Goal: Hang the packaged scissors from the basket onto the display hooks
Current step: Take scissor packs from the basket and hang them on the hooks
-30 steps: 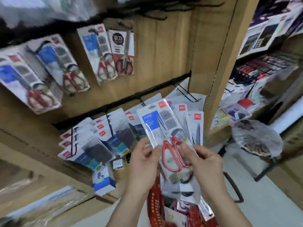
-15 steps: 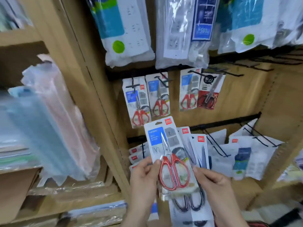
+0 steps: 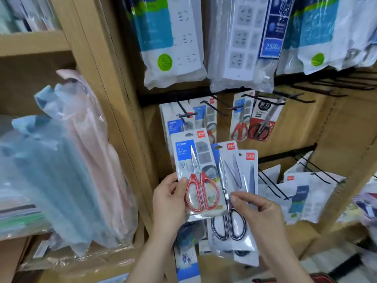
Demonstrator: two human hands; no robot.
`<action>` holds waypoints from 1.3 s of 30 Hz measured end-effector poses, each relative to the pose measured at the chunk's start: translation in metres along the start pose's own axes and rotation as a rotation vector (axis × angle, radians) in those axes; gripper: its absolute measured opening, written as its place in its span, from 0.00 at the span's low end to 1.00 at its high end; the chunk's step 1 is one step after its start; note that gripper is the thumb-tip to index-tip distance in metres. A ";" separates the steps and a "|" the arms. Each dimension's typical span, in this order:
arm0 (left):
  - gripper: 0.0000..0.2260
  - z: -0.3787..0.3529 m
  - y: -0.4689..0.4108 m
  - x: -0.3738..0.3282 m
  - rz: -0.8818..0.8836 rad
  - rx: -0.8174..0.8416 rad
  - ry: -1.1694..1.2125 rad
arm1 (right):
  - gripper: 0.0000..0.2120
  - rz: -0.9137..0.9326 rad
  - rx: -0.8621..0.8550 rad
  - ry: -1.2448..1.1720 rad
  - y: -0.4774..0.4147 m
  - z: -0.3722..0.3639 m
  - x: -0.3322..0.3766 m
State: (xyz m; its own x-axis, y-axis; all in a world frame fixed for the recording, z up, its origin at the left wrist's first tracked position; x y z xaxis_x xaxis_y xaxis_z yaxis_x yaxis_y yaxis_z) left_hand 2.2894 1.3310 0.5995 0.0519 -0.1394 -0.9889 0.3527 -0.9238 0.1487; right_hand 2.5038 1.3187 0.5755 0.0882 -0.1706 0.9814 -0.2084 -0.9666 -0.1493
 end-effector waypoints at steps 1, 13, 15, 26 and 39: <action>0.08 0.001 0.001 -0.002 -0.013 0.001 -0.003 | 0.04 0.009 0.006 0.014 -0.001 0.000 0.000; 0.09 0.006 0.006 -0.011 -0.136 -0.112 -0.023 | 0.10 0.073 0.078 0.030 -0.021 -0.009 -0.001; 0.09 0.008 0.002 -0.012 -0.129 -0.147 -0.015 | 0.09 0.086 0.090 0.025 -0.025 -0.010 0.000; 0.07 0.004 -0.012 -0.023 -0.117 -0.143 -0.083 | 0.06 0.082 0.072 -0.007 -0.042 0.003 -0.004; 0.03 -0.009 -0.106 -0.011 -0.037 -0.231 -0.285 | 0.15 0.176 -0.027 -0.020 -0.058 0.031 0.000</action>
State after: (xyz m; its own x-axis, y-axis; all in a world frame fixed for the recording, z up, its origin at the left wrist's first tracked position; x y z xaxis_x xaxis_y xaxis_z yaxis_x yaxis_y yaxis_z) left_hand 2.2597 1.4333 0.5945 -0.2158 -0.2312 -0.9487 0.5530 -0.8297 0.0764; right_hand 2.5455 1.3685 0.5802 0.0674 -0.3409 0.9377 -0.2479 -0.9161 -0.3152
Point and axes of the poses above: each hand's wrist, its own y-axis away from the middle knuckle, its own z-axis out of the back of the hand, x = y × z, the point moved 7 cm from there along -y, towards the middle knuckle, and after that the axes turned 12 degrees about z, right-handed, at the moved point
